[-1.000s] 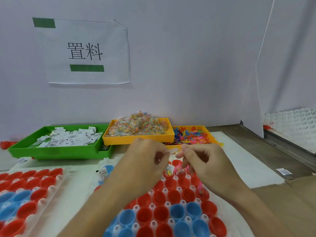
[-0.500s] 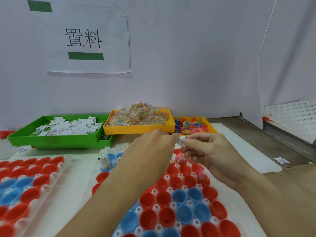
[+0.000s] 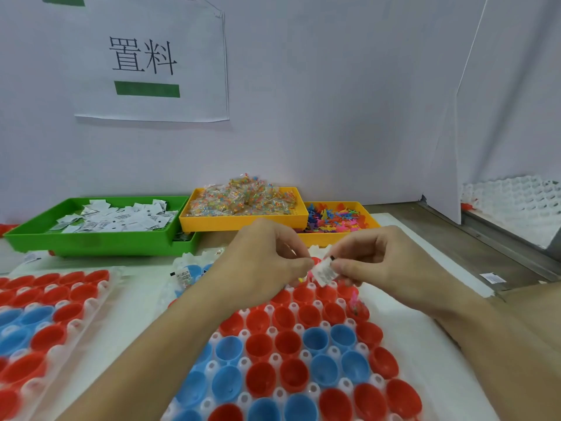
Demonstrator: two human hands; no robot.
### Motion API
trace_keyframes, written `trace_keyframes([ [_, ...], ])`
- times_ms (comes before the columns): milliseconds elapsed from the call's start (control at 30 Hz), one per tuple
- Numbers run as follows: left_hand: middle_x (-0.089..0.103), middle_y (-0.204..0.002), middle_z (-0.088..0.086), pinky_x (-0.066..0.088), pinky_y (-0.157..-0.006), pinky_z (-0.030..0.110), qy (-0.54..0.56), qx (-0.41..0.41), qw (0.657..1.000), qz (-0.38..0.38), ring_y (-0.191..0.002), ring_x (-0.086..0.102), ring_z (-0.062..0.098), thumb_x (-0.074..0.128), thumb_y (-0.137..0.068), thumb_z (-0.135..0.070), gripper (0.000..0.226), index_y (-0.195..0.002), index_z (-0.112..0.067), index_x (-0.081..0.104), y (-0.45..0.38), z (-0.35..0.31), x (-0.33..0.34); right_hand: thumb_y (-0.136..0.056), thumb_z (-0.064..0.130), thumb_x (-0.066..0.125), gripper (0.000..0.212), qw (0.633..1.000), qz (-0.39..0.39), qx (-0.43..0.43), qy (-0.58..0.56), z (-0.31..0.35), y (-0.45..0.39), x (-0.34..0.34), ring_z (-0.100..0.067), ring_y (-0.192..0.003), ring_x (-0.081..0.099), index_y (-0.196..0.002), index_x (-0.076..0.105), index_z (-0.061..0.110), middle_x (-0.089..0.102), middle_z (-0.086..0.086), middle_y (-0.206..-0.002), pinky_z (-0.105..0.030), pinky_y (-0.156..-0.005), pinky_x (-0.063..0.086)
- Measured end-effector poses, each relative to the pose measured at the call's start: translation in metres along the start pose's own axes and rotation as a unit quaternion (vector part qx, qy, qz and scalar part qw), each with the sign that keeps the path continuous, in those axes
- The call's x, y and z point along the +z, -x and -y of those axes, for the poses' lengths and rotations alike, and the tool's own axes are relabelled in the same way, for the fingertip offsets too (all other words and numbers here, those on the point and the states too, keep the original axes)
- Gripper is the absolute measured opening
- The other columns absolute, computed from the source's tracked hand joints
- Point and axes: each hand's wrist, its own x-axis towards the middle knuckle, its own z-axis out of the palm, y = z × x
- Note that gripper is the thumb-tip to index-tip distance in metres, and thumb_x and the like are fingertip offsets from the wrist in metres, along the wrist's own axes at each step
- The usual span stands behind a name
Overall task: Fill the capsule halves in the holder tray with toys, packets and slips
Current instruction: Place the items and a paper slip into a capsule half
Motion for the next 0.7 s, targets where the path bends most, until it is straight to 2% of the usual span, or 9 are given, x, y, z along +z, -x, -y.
trace_keyframes([
  [67, 0.073, -0.067, -0.002, 0.054, -0.057, 0.026, 0.002, -0.003, 1.0, -0.016, -0.067, 0.07, 0.019, 0.072, -0.087, -0.023, 0.008, -0.079, -0.023, 0.072, -0.001, 0.001, -0.005, -0.085, 0.006, 0.075, 0.019, 0.998, 0.026, 0.013, 0.055, 0.002, 0.005, -0.014, -0.013, -0.063, 0.069, -0.082, 0.078, 0.024, 0.075, -0.005, -0.074, -0.02, -0.061, 0.053],
  [100, 0.073, -0.068, -0.002, 0.054, -0.057, 0.029, 0.006, -0.004, 1.0, -0.027, -0.068, 0.071, 0.021, 0.071, -0.087, -0.022, 0.008, -0.079, -0.023, 0.072, -0.002, 0.001, -0.009, -0.085, 0.005, 0.075, 0.02, 0.996, 0.042, 0.023, 0.076, 0.003, 0.007, -0.021, -0.014, -0.061, 0.068, -0.082, 0.078, 0.024, 0.075, -0.006, -0.073, -0.02, -0.061, 0.053],
  [200, 0.074, -0.07, -0.003, 0.056, -0.062, 0.04, 0.014, -0.003, 0.999, -0.048, -0.066, 0.071, 0.02, 0.068, -0.089, -0.022, 0.01, -0.08, -0.024, 0.071, -0.003, 0.0, -0.023, -0.086, 0.008, 0.073, 0.022, 0.988, 0.074, 0.053, 0.126, 0.003, 0.012, -0.034, -0.015, -0.063, 0.068, -0.081, 0.077, 0.028, 0.075, -0.004, -0.075, -0.02, -0.062, 0.052],
  [333, 0.074, -0.069, -0.002, 0.057, -0.067, 0.05, 0.022, 0.003, 0.997, -0.072, -0.067, 0.071, 0.021, 0.066, -0.091, -0.022, 0.01, -0.082, -0.023, 0.071, -0.002, 0.0, -0.035, -0.085, 0.011, 0.075, 0.023, 0.978, 0.088, 0.076, 0.173, 0.003, 0.012, -0.033, -0.017, -0.068, 0.07, -0.079, 0.076, 0.033, 0.076, 0.0, -0.077, -0.033, -0.07, 0.058],
  [433, 0.074, -0.068, -0.004, 0.059, -0.069, 0.051, 0.015, 0.007, 0.996, -0.083, -0.064, 0.071, 0.016, 0.065, -0.092, -0.022, 0.012, -0.083, -0.023, 0.071, -0.002, 0.001, -0.039, -0.084, 0.014, 0.076, 0.024, 0.974, 0.082, 0.082, 0.195, 0.003, 0.011, -0.029, -0.013, -0.072, 0.072, -0.077, 0.076, 0.037, 0.076, 0.005, -0.078, -0.037, -0.076, 0.061],
  [567, 0.074, -0.068, -0.005, 0.06, -0.069, 0.05, 0.004, 0.013, 0.996, -0.086, -0.065, 0.071, 0.018, 0.064, -0.093, -0.024, 0.013, -0.082, -0.025, 0.071, -0.002, 0.001, -0.041, -0.081, 0.016, 0.078, 0.023, 0.969, 0.073, 0.082, 0.221, 0.003, 0.01, -0.024, -0.009, -0.072, 0.071, -0.073, 0.076, 0.037, 0.075, 0.01, -0.075, -0.032, -0.075, 0.06],
  [700, 0.074, -0.068, -0.007, 0.06, -0.072, 0.046, -0.007, 0.015, 0.996, -0.089, -0.064, 0.071, 0.013, 0.063, -0.093, -0.025, 0.014, -0.082, -0.027, 0.071, -0.002, 0.0, -0.042, -0.079, 0.016, 0.079, 0.03, 0.963, 0.069, 0.079, 0.248, 0.004, 0.01, -0.022, -0.004, -0.065, 0.066, -0.065, 0.073, 0.043, 0.071, 0.013, -0.069, -0.02, -0.064, 0.055],
])
